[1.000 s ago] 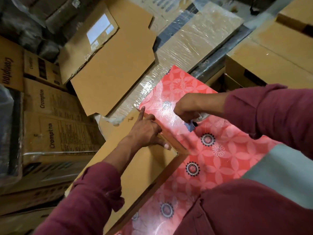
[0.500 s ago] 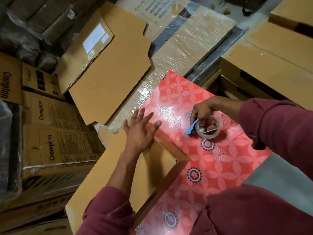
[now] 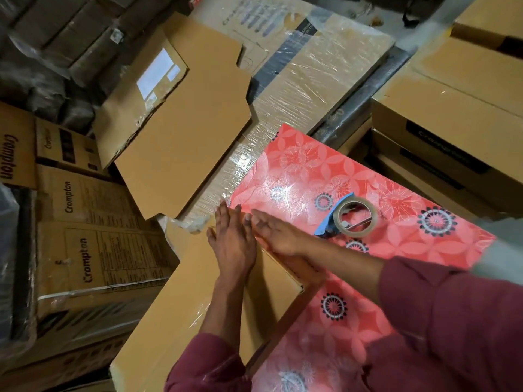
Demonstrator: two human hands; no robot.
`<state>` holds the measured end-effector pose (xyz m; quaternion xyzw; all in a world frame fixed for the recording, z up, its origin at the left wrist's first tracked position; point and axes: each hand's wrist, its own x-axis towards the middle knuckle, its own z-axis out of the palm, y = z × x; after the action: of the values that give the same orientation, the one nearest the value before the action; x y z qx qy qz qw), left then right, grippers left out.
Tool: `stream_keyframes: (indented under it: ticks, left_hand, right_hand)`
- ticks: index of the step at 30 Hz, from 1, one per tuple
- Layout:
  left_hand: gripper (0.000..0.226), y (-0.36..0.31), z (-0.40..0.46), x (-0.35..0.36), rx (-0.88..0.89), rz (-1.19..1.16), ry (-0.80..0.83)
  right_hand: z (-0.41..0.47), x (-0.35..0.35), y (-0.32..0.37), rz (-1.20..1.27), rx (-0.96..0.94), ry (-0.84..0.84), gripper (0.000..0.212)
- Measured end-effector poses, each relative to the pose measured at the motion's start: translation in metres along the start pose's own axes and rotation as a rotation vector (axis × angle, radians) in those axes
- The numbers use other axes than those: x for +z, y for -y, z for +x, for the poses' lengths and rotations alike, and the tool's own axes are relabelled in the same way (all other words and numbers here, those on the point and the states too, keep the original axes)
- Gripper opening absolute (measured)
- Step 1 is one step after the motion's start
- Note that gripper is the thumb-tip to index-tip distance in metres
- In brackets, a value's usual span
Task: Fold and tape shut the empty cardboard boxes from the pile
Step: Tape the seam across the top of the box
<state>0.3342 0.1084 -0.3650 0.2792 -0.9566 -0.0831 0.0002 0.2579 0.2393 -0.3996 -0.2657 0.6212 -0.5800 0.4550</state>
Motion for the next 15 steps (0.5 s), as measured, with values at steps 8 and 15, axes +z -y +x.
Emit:
stream_keyframes:
  ticks: [8,15]
  left_hand:
    - [0.064,-0.002,-0.006,0.002,-0.046,-0.15,-0.055]
    - [0.059,0.009,-0.015,-0.003,0.001,-0.354,-0.142]
  right_hand:
    - [0.008,0.011,-0.043,-0.225,0.111,-0.274,0.047]
    - [-0.006,0.008,-0.03,-0.7,0.051,-0.249,0.055]
